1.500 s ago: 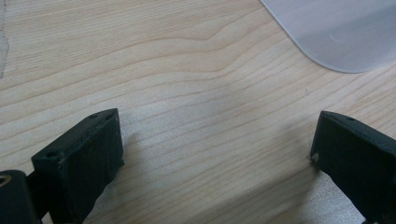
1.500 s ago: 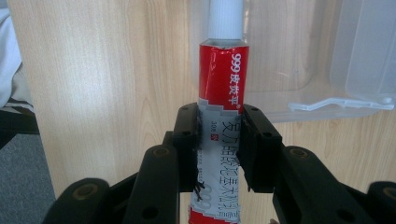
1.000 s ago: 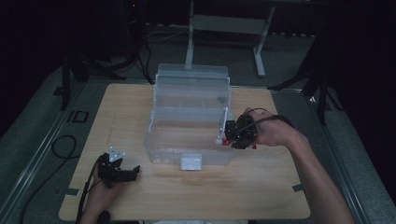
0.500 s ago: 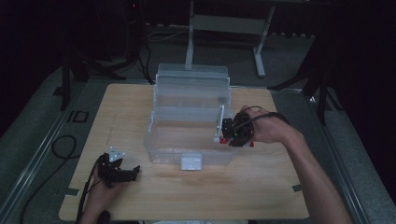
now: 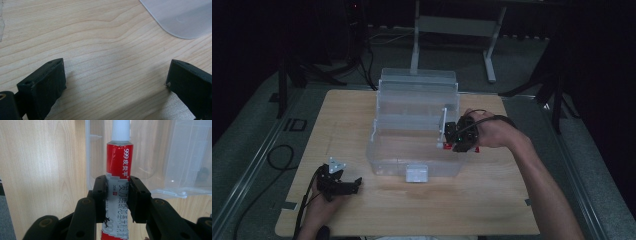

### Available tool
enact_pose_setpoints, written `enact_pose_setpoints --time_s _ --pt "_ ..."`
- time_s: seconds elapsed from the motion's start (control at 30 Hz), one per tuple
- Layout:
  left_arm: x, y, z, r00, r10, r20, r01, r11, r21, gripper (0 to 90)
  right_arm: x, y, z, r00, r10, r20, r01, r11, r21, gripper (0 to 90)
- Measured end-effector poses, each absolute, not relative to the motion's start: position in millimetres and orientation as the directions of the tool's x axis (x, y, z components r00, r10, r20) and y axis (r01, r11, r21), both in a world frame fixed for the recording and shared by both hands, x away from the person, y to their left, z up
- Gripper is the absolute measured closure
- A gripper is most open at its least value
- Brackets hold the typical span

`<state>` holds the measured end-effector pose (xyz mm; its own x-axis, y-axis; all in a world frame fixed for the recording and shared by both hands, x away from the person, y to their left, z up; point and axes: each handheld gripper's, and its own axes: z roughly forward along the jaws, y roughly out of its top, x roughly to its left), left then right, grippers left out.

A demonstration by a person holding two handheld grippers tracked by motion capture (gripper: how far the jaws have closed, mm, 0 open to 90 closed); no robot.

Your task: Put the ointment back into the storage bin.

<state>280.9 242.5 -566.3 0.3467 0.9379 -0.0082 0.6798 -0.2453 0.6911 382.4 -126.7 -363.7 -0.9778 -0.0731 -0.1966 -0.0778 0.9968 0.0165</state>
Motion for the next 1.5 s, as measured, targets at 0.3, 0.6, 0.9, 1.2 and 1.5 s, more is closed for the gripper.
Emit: enact_pose_setpoints --time_s 0.3,0.6,0.9,1.2,1.5 --pt "281 242 -566 0.347 0.938 -0.008 0.680 -0.245 0.691 2.8 387 -118 -369 -0.981 -0.076 -0.179 -0.078 0.997 0.004 69.9" --pt "281 243 -566 0.347 0.938 -0.007 0.680 -0.247 0.690 2.7 391 -109 -377 -0.984 -0.078 -0.162 -0.078 0.997 -0.004 69.8" --pt "281 243 -566 0.348 0.937 -0.007 0.680 -0.247 0.690 2.7 396 -100 -383 -0.987 -0.071 -0.141 -0.070 0.997 -0.014 69.8" --pt "281 243 -566 0.347 0.938 -0.008 0.680 -0.246 0.691 2.7 401 -92 -390 -0.991 -0.062 -0.117 -0.060 0.998 -0.021 69.7" --pt "281 243 -566 0.347 0.938 -0.008 0.680 -0.246 0.691 2.7 403 -88 -397 -0.992 -0.053 -0.110 -0.049 0.998 -0.036 69.6"
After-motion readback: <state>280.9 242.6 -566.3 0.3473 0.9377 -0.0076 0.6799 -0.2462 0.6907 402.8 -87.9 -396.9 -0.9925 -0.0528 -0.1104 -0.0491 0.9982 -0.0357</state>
